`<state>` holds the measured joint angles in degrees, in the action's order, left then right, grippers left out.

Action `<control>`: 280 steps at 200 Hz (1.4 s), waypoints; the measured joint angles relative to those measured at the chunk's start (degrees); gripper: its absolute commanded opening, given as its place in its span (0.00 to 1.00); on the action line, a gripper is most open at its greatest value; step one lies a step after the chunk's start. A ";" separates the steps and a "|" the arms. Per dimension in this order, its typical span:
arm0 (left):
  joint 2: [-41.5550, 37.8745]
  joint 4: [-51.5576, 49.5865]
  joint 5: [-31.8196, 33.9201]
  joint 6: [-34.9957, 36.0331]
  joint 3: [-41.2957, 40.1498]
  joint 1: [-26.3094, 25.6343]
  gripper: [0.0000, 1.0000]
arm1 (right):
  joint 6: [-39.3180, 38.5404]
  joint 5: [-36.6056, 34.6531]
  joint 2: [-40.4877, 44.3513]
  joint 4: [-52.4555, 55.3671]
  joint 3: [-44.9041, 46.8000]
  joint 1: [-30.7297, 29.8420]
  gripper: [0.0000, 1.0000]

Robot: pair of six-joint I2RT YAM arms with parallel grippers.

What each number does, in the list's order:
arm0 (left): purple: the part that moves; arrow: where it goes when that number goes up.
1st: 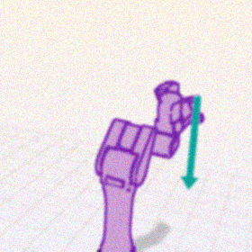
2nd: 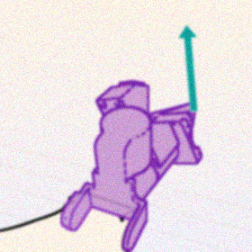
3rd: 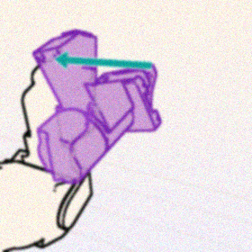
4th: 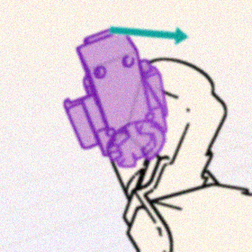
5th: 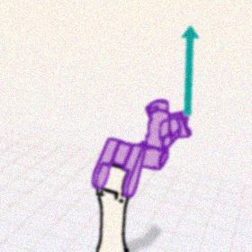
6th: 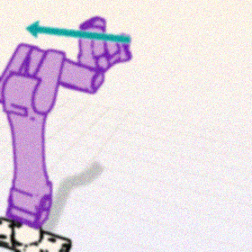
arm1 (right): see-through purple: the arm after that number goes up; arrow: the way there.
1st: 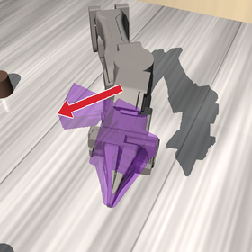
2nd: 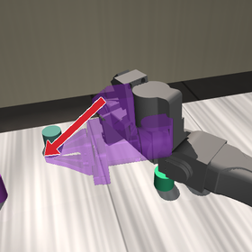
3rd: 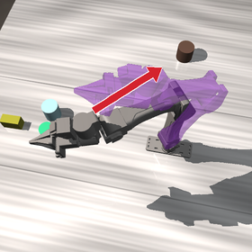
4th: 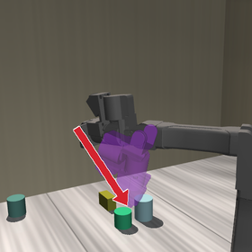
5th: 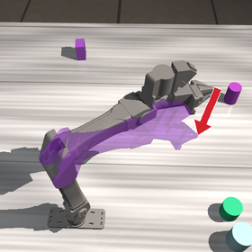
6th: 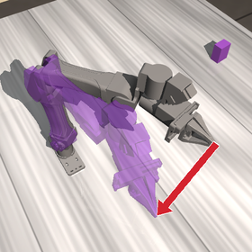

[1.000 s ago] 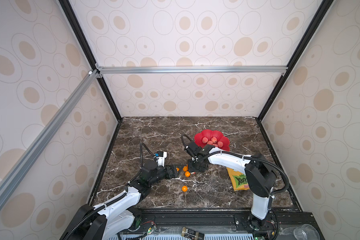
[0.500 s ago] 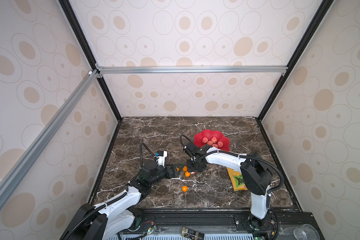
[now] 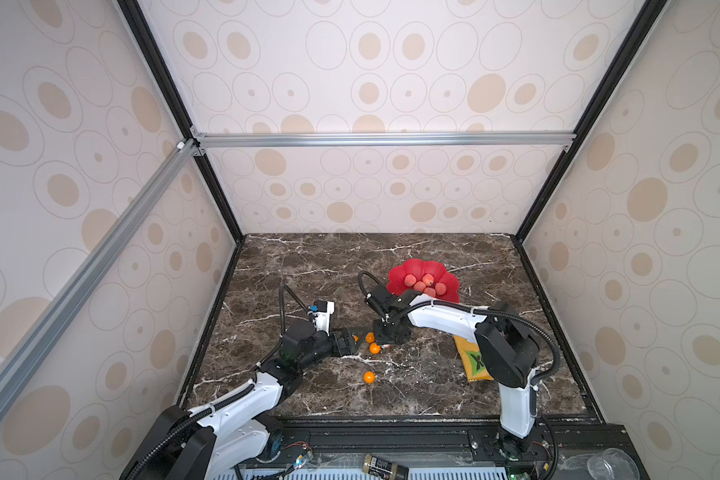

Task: Arrange fruit in a fruit bowl
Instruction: Pick up the fruit from the center of the table.

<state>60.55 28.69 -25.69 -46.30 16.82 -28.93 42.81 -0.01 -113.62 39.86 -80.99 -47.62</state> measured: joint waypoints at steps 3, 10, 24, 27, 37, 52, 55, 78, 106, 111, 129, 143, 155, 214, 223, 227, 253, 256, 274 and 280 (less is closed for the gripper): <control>0.00 0.02 0.00 0.00 0.00 0.00 0.99 | 0.00 0.00 -0.11 0.00 -0.02 0.00 0.45; 0.07 0.02 0.00 0.00 0.00 0.00 0.99 | 0.00 0.00 -0.33 0.00 -0.02 0.00 0.45; 0.26 0.02 0.00 0.00 0.00 0.00 0.99 | 0.00 0.00 -0.72 0.00 -0.02 0.00 0.45; 0.33 0.04 0.00 0.00 0.00 0.00 0.99 | 0.00 0.02 -0.79 0.02 -0.02 0.00 0.45; 0.48 0.04 0.00 -0.02 0.00 0.00 0.99 | 0.00 0.00 -0.87 0.02 -0.02 0.00 0.43; 0.74 0.07 -0.04 0.00 0.00 0.00 0.99 | -0.04 0.00 -0.87 0.00 -0.02 0.02 0.42; 0.79 0.09 -0.07 0.00 0.00 0.00 0.99 | -0.02 0.00 -0.87 0.00 -0.02 0.02 0.41; 0.96 0.15 -0.17 0.00 0.00 0.00 0.99 | -0.09 0.00 -0.87 0.02 -0.07 0.02 0.41; 0.96 0.44 -0.20 -0.02 0.02 0.00 0.99 | -0.20 0.00 -0.87 0.00 -0.13 0.02 0.40; 0.96 0.44 -0.20 0.00 0.02 0.00 0.99 | -0.20 0.00 -0.87 0.00 -0.13 0.02 0.40; 0.96 0.44 -0.20 0.00 0.02 0.00 0.99 | -0.20 0.00 -0.87 0.00 -0.13 0.02 0.40; 0.96 0.42 -0.20 0.00 0.02 0.00 0.99 | -0.20 0.00 -0.87 0.00 -0.13 0.02 0.39; 0.96 0.42 -0.20 0.00 0.02 0.00 0.99 | -0.20 0.00 -0.87 0.00 -0.13 0.02 0.40; 0.96 -0.09 -0.22 0.07 1.40 0.00 0.99 | -0.20 0.02 0.57 0.11 0.50 0.02 0.39; 1.03 -0.13 -0.22 0.15 1.95 0.00 0.99 | -0.20 0.04 1.66 0.22 0.98 0.02 0.39; 1.11 -0.17 -0.22 0.26 2.23 0.00 0.99 | -0.20 -0.02 2.29 0.35 1.25 0.02 0.39; 2.01 -0.15 -0.24 0.68 3.67 0.00 0.99 | -0.20 -0.07 6.56 1.33 2.32 0.02 0.39; 2.19 -0.15 -0.24 0.68 3.85 0.00 0.99 | -0.20 -0.07 6.97 1.38 2.38 0.02 0.39; 3.61 -0.15 -0.90 0.79 5.01 -0.22 0.99 | -0.20 -0.26 9.33 1.70 2.67 0.02 0.39; 4.15 -0.13 -1.07 0.85 5.46 -0.48 0.99 | -0.20 -0.28 9.92 1.77 2.71 0.02 0.38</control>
<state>64.71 28.56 -26.76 -45.45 22.28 -29.41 42.61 -0.30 -103.70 41.63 -78.28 -47.59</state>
